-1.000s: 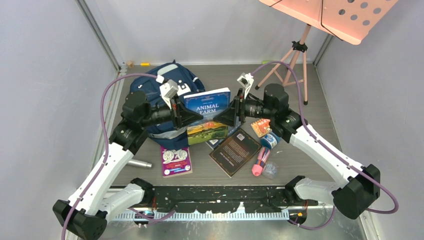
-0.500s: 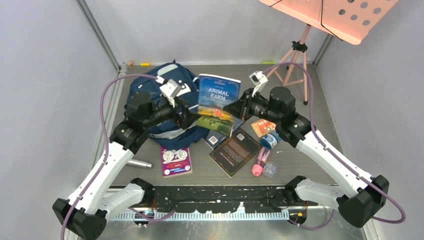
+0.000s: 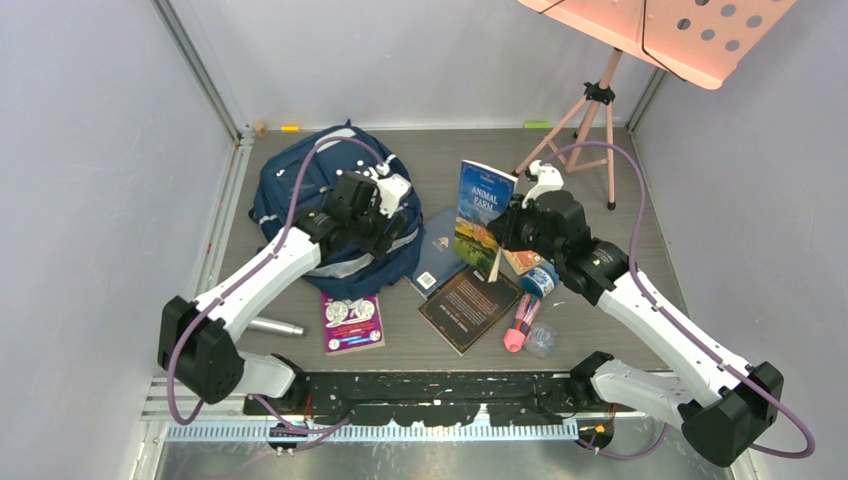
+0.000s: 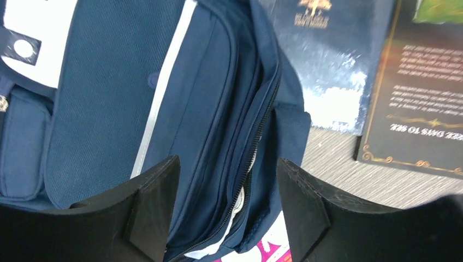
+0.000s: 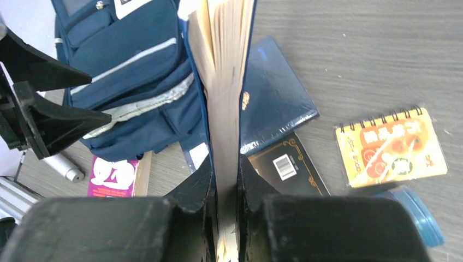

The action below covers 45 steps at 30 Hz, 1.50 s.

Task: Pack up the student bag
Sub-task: Place the book in the student bag.

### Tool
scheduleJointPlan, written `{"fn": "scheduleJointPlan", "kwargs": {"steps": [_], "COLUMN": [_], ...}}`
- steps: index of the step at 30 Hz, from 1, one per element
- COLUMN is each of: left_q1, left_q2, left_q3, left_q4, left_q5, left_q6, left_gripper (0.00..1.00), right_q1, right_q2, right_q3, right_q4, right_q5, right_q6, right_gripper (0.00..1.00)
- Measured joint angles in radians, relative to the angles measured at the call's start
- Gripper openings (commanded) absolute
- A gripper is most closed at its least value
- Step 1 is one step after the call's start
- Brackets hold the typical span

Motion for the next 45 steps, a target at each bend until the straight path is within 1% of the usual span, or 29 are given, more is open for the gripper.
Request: {"fn": "scheduleJointPlan", "kwargs": {"steps": [6,9,11,14,15,18,19,23,27,29,32,36,38,42,45], "left_q1": [0.0,0.0,0.0,0.0,0.0,0.0,0.0,-0.001,-0.012,-0.023,-0.03,-0.031,-0.031,-0.031,-0.031], "left_q2": [0.085,0.101,0.114,0.134,0.139,0.156,0.158,0.161,0.155,0.132,0.058,-0.038,-0.06,-0.065,-0.065], "left_q3": [0.043,0.052,0.064,0.09,0.099,0.134,0.142,0.171,0.233,0.262,0.268,0.269,0.269,0.268,0.267], "left_q4": [-0.089,-0.11,-0.132,-0.169,-0.178,-0.218,-0.227,-0.258,-0.279,-0.274,-0.244,-0.203,-0.193,-0.182,-0.178], "left_q5": [-0.039,-0.043,-0.039,0.002,0.016,0.055,0.064,0.074,0.026,-0.008,-0.059,-0.117,-0.132,-0.138,-0.136], "left_q6": [0.007,0.008,0.009,0.013,0.01,0.013,0.015,0.011,-0.009,-0.021,-0.045,-0.064,-0.068,-0.073,-0.083], "left_gripper": [0.69,0.63,0.53,0.31,0.26,0.04,0.0,0.0,0.0,0.0,0.0,0.0,0.0,0.0,0.0], "right_q1": [0.0,0.0,0.0,0.0,0.0,0.0,0.0,0.0,0.0,0.003,0.017,0.067,0.102,0.156,0.172], "right_q2": [-0.054,-0.063,-0.063,-0.063,-0.063,-0.063,-0.063,-0.061,-0.032,0.003,0.051,0.096,0.116,0.158,0.198], "right_q3": [-0.039,-0.041,-0.041,-0.041,-0.041,-0.035,-0.031,-0.022,-0.022,-0.022,-0.031,-0.056,-0.06,-0.06,-0.061], "right_q4": [-0.046,-0.054,-0.059,-0.079,-0.087,-0.133,-0.151,-0.17,-0.168,-0.163,-0.142,-0.086,-0.053,0.054,0.145], "right_q5": [0.024,0.029,0.029,0.029,0.03,0.027,0.018,-0.035,-0.102,-0.139,-0.17,-0.19,-0.193,-0.193,-0.193], "right_q6": [0.009,0.018,0.026,0.058,0.074,0.149,0.182,0.304,0.42,0.475,0.546,0.637,0.682,0.762,0.816], "right_gripper": [0.0,0.0,0.0,0.0,0.0,0.01,0.0,0.0,0.0,0.0,0.0,0.0,0.0,0.0,0.01]}}
